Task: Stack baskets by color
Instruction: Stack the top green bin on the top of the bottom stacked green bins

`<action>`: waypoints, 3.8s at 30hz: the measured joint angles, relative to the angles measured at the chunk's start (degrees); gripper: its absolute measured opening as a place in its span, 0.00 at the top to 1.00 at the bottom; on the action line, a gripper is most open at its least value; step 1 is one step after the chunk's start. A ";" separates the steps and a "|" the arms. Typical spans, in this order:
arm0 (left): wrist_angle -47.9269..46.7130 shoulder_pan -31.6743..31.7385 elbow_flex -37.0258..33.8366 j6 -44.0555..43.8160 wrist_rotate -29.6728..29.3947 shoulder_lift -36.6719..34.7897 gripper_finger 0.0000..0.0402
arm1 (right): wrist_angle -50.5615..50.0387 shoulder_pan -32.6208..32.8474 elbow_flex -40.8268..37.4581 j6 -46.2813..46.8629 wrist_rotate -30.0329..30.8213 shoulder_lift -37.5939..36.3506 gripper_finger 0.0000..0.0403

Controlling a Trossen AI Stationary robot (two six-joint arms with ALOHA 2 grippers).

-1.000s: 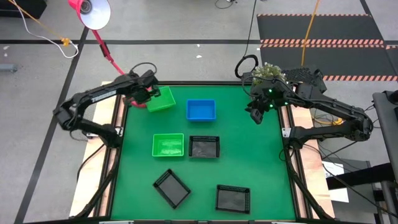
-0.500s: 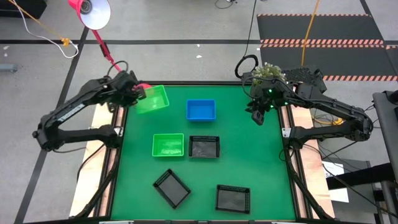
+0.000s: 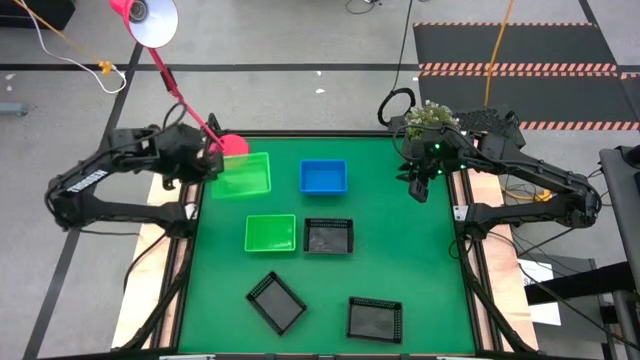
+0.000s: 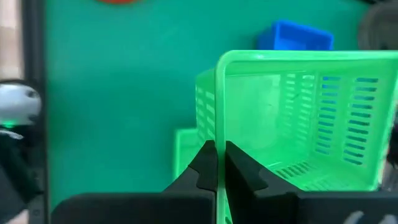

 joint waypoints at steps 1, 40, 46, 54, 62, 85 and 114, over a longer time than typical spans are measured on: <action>0.94 -1.76 -0.56 -0.97 0.02 0.31 0.98 | 0.00 -0.02 0.00 0.00 0.00 0.00 0.71; 34.68 -32.12 -27.16 -19.56 -8.87 8.57 0.98 | -2.51 0.00 0.00 0.22 0.07 -2.14 0.71; 34.61 -33.19 -28.66 -20.80 -8.89 8.57 0.96 | -1.78 0.00 0.00 2.13 0.15 -2.14 0.71; 34.38 -33.89 -28.78 -20.99 -9.24 8.57 0.98 | -0.31 0.00 0.00 3.89 0.20 -2.14 0.71; 32.81 -33.89 -28.78 -21.28 -10.44 8.57 0.98 | -0.33 0.00 0.00 4.40 0.21 -2.14 0.71; 32.16 -33.93 -32.10 -24.80 -9.46 8.61 0.98 | -0.35 0.00 0.00 5.20 0.22 -2.14 0.71; 30.30 -33.79 -32.13 -27.56 -6.40 8.63 0.90 | -0.37 0.00 0.00 2.23 0.22 -2.14 0.71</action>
